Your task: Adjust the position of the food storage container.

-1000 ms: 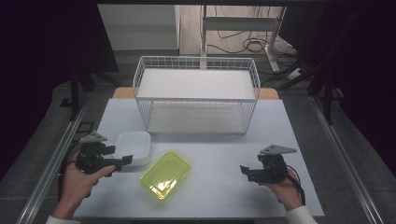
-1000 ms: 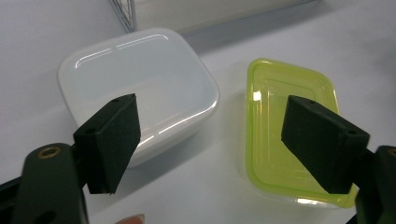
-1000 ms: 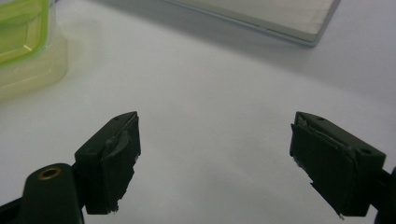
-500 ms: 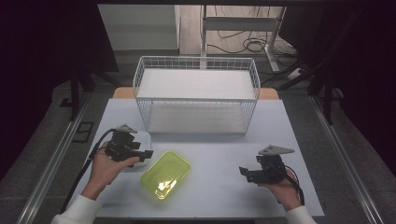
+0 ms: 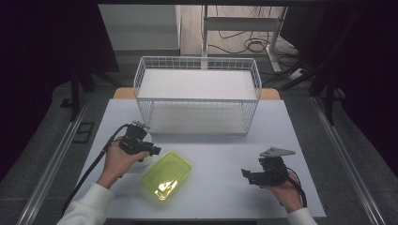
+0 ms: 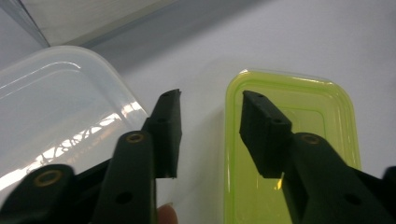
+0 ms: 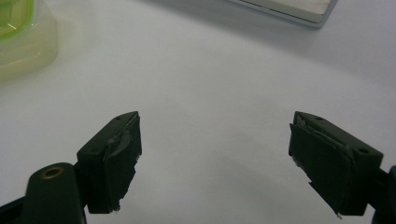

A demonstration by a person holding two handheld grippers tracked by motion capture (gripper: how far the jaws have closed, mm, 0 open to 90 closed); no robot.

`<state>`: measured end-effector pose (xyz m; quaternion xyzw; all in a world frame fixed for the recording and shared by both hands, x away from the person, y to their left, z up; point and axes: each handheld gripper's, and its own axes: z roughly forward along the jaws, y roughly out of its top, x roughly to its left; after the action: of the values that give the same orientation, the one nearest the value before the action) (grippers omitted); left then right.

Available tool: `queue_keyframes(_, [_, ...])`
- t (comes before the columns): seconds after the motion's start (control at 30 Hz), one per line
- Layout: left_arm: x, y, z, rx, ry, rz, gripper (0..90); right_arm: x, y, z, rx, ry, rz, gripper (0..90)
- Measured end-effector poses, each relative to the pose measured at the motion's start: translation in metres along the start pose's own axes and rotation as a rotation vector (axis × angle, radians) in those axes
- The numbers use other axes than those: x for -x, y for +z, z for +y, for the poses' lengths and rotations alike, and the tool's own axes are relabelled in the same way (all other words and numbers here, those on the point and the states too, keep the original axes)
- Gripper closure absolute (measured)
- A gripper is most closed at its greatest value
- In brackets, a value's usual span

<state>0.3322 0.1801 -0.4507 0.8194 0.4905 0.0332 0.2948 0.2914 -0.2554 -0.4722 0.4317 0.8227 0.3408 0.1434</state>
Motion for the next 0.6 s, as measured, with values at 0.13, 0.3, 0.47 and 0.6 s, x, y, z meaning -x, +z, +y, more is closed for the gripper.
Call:
queue_keyframes(0.13, [0.000,0.005,0.003,-0.015,0.007,0.000,69.1,-0.001,0.001,0.000,-0.005,0.000,-0.001,17.3])
queue_keyframes(0.3, [0.002,0.019,0.006,-0.056,0.008,0.010,80.9,-0.002,0.003,-0.001,-0.014,-0.006,-0.003,17.3])
queue_keyframes(0.47, [0.003,0.029,0.006,-0.081,0.008,0.020,85.9,0.000,0.004,-0.002,-0.021,-0.005,-0.009,17.2])
queue_keyframes(0.6, [0.004,0.037,0.007,-0.102,0.018,0.025,88.0,0.000,0.004,-0.003,-0.022,-0.007,-0.012,17.2])
